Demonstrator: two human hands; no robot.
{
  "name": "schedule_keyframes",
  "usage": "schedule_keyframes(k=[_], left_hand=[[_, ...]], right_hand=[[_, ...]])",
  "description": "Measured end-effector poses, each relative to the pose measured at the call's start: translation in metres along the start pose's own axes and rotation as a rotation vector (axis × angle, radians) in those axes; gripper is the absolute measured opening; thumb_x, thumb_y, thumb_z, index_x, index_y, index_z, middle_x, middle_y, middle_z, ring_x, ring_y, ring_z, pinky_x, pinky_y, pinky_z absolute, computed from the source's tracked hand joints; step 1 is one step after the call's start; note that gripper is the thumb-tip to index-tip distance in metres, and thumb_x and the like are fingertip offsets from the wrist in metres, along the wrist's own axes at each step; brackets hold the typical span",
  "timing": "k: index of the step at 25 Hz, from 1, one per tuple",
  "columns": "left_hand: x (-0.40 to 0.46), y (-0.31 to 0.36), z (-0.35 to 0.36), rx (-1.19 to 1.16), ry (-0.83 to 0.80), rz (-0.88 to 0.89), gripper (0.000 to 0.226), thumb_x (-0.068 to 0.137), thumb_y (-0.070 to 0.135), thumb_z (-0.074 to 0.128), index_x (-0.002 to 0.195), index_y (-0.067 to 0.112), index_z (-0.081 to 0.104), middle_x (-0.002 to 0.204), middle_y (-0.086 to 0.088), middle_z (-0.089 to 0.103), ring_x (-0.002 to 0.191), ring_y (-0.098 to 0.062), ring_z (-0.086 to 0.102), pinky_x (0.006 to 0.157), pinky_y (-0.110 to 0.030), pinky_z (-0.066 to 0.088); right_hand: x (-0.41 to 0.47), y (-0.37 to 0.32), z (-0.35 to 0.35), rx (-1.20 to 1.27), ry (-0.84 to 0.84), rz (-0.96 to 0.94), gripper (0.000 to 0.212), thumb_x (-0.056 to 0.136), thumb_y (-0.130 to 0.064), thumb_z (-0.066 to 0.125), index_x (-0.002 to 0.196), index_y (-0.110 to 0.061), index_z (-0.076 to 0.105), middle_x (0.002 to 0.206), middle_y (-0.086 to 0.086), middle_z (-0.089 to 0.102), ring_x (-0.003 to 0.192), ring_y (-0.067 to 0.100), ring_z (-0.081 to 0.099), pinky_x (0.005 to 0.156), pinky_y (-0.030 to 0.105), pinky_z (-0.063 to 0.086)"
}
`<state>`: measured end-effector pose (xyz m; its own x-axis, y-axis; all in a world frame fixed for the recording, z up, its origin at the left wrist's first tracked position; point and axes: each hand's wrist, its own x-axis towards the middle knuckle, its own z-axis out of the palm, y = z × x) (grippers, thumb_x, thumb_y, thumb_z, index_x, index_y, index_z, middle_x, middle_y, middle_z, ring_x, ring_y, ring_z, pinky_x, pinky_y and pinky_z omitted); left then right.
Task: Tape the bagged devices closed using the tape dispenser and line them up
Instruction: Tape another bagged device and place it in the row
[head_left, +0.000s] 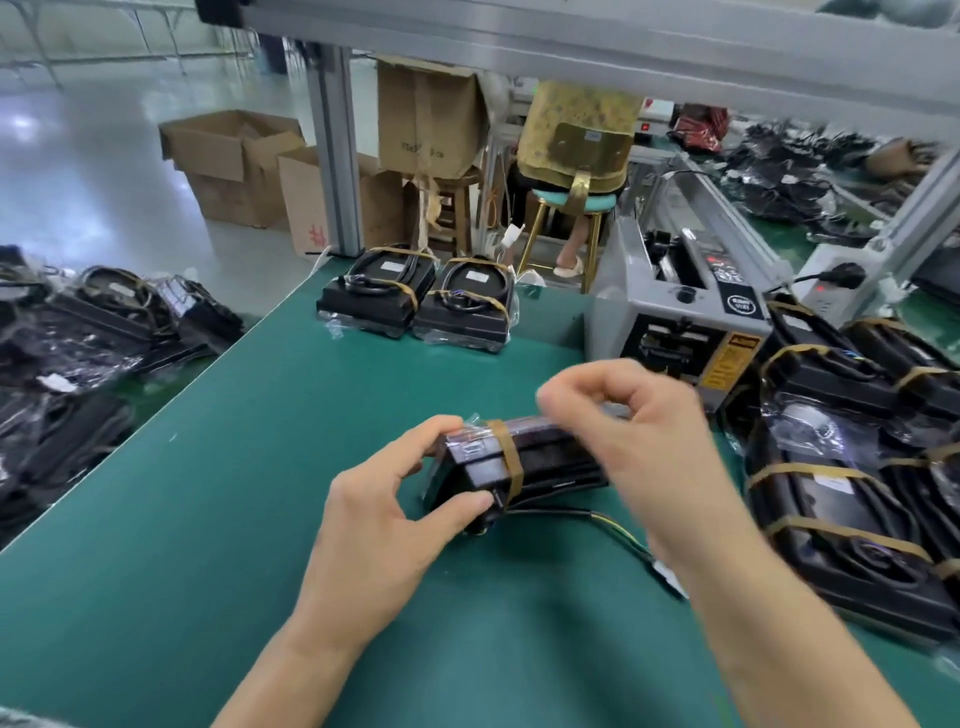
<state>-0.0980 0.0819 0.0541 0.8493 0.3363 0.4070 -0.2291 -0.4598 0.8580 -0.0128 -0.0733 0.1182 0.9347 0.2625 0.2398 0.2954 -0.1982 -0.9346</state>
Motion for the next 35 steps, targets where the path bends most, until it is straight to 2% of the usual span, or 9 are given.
schedule_keyframes(k=[4,7,13,20,22,24,28,32,35], left_hand=[[-0.006,0.002,0.004,0.017,-0.004,0.039,0.046,0.066,0.029,0.076,0.102,0.052,0.059,0.103,0.032,0.064,0.100,0.007,0.060,0.084,-0.002,0.038],[-0.010,0.001,0.004,0.007,0.006,0.044,0.045,0.067,0.028,0.075,0.104,0.049,0.061,0.104,0.032,0.064,0.100,0.008,0.059,0.085,-0.001,0.037],[-0.009,0.002,0.003,0.001,-0.002,0.063,0.048,0.066,0.031,0.076,0.102,0.056,0.058,0.103,0.033,0.064,0.100,0.007,0.059,0.084,-0.002,0.038],[-0.002,-0.004,0.000,-0.016,-0.035,0.047,0.045,0.065,0.047,0.070,0.108,0.054,0.058,0.104,0.032,0.065,0.096,0.002,0.062,0.086,-0.006,0.042],[0.002,-0.009,-0.006,-0.048,-0.070,0.038,0.048,0.063,0.041,0.076,0.108,0.048,0.061,0.105,0.028,0.067,0.098,0.001,0.063,0.089,-0.012,0.045],[0.008,-0.013,-0.016,-0.087,-0.099,0.022,0.048,0.063,0.037,0.078,0.108,0.047,0.063,0.107,0.023,0.068,0.101,0.000,0.063,0.090,-0.014,0.046],[0.018,-0.022,-0.037,-0.131,-0.161,0.005,0.050,0.063,0.034,0.078,0.109,0.047,0.064,0.110,0.017,0.069,0.101,-0.004,0.064,0.088,-0.010,0.046],[0.019,-0.030,-0.043,-0.160,-0.184,-0.031,0.053,0.065,0.020,0.075,0.113,0.042,0.064,0.112,0.012,0.070,0.101,-0.009,0.066,0.092,-0.012,0.045],[0.020,-0.033,-0.044,-0.190,-0.202,-0.043,0.056,0.063,0.033,0.078,0.117,0.036,0.063,0.115,0.008,0.069,0.103,-0.011,0.066,0.093,-0.016,0.046]], right_hand=[[-0.030,-0.006,0.024,-0.268,-0.080,0.013,0.009,0.070,-0.047,0.073,0.067,-0.040,0.069,0.102,-0.025,0.055,0.107,-0.008,0.048,0.108,0.044,0.028],[-0.035,-0.004,0.032,-0.346,-0.061,0.029,0.010,0.073,-0.041,0.073,0.066,-0.040,0.066,0.109,-0.027,0.049,0.107,-0.023,0.030,0.113,0.043,0.012],[-0.032,0.000,0.031,-0.238,0.003,0.023,0.017,0.077,-0.026,0.073,0.067,-0.036,0.065,0.095,-0.027,0.057,0.105,-0.007,0.047,0.111,0.046,0.022],[-0.024,0.010,0.019,-0.351,-0.041,-0.032,0.013,0.087,-0.030,0.065,0.081,-0.039,0.059,0.095,-0.026,0.059,0.108,-0.007,0.046,0.113,0.045,0.004],[-0.016,0.017,-0.002,-0.335,-0.036,-0.020,0.021,0.089,-0.022,0.062,0.087,-0.042,0.059,0.105,-0.027,0.060,0.113,-0.006,0.047,0.116,0.047,0.008],[-0.010,0.026,-0.029,-0.299,-0.042,-0.010,0.039,0.086,-0.006,0.060,0.099,-0.042,0.059,0.118,-0.025,0.057,0.121,-0.005,0.045,0.116,0.042,0.019],[-0.003,0.047,-0.065,-0.258,-0.167,0.013,0.048,0.084,0.000,0.060,0.117,-0.035,0.061,0.130,-0.024,0.053,0.123,-0.015,0.039,0.099,0.001,0.025],[0.008,0.058,-0.059,-0.188,-0.210,-0.040,0.011,0.088,-0.017,0.067,0.092,-0.027,0.071,0.113,-0.019,0.065,0.110,-0.010,0.054,0.094,0.002,0.030],[0.018,0.060,-0.054,-0.061,-0.213,-0.007,0.012,0.087,-0.023,0.068,0.075,-0.020,0.071,0.096,-0.016,0.071,0.096,-0.006,0.061,0.087,0.004,0.037]])
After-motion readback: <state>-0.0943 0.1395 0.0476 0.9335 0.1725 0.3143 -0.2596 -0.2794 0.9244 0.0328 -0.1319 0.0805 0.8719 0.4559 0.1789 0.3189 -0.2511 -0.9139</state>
